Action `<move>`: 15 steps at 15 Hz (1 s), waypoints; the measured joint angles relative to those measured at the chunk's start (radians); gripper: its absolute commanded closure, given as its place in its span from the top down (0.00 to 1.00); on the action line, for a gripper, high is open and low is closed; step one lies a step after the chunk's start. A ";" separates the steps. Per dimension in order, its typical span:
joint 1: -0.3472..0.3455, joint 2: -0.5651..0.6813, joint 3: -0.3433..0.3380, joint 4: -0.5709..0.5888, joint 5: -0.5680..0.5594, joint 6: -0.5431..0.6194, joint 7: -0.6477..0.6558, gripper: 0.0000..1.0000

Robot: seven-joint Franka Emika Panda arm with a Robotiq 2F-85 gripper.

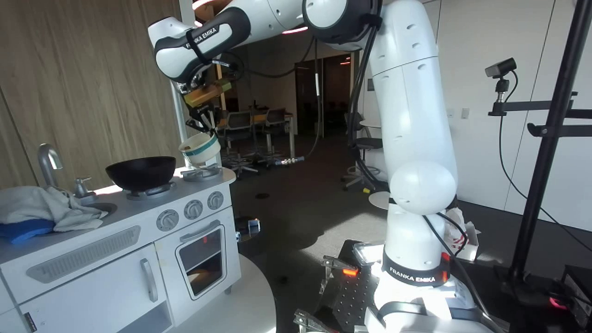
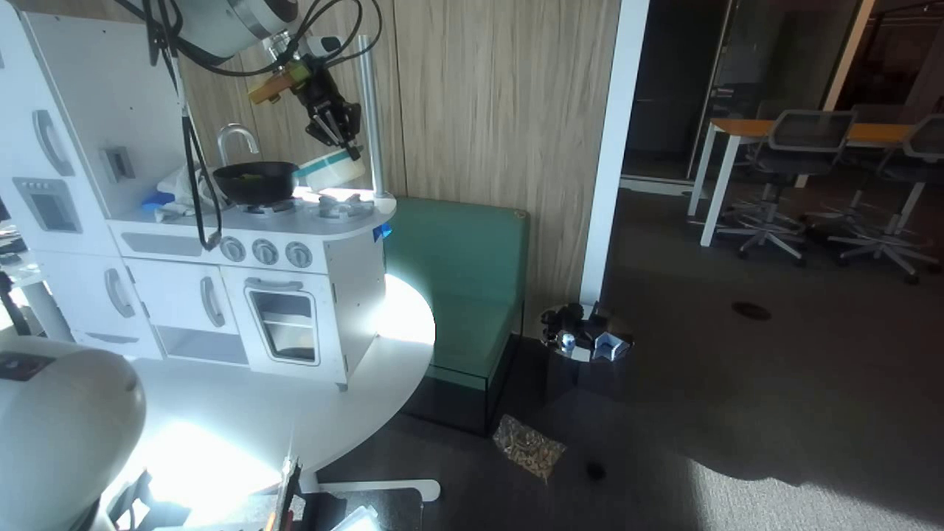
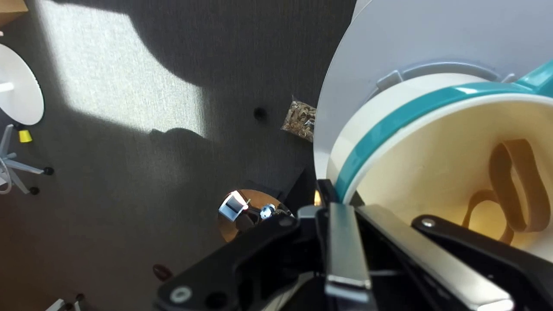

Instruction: Pour the contents in the pot into the bowl

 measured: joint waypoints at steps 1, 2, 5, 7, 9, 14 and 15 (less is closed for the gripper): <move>-0.001 0.006 -0.002 0.000 0.008 0.005 -0.002 0.01; -0.002 0.012 -0.004 0.001 0.015 0.010 -0.004 0.01; -0.003 0.028 -0.009 0.006 0.030 0.013 -0.011 0.01; -0.003 0.037 -0.009 0.007 0.031 0.013 -0.014 0.01; -0.003 0.047 -0.009 0.008 0.031 0.016 -0.016 0.03; -0.003 0.058 -0.010 0.012 0.036 0.029 -0.016 0.54; -0.003 0.058 -0.010 0.012 0.036 0.029 -0.016 0.61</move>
